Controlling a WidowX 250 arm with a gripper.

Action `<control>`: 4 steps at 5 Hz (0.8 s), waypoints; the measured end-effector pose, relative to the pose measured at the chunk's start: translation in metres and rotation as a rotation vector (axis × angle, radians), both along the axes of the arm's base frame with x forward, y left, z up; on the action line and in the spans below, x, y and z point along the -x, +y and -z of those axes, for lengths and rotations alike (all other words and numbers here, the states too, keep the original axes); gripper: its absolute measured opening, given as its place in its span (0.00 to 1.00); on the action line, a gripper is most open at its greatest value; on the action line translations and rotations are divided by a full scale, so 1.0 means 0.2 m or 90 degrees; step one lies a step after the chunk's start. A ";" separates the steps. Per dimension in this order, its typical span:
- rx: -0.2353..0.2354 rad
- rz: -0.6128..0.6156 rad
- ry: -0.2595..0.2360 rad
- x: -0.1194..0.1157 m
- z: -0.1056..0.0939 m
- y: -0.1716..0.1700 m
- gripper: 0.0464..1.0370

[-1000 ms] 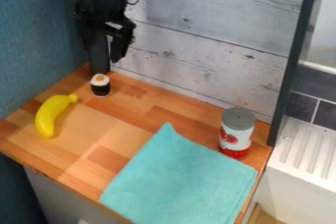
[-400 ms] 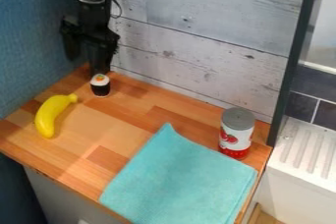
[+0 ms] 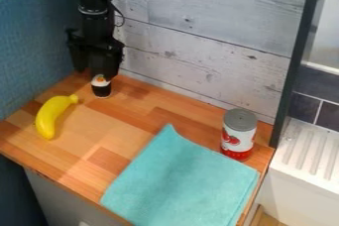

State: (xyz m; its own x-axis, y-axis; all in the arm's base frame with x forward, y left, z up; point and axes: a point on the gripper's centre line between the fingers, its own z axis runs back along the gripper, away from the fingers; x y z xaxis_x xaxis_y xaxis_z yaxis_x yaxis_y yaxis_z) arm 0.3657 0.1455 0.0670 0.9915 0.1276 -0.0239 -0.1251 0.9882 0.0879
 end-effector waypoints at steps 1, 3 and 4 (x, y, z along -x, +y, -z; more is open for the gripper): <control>0.009 0.000 0.033 0.02 0.08 -0.01 0.96; 0.008 0.000 0.046 0.01 0.13 0.00 0.96; 0.016 0.003 0.050 0.01 0.17 0.00 0.96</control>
State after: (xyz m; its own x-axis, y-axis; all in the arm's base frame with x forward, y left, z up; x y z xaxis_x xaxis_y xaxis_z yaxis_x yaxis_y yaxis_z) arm 0.3643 0.1455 0.0330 0.9870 0.1222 -0.1040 -0.1149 0.9907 0.0727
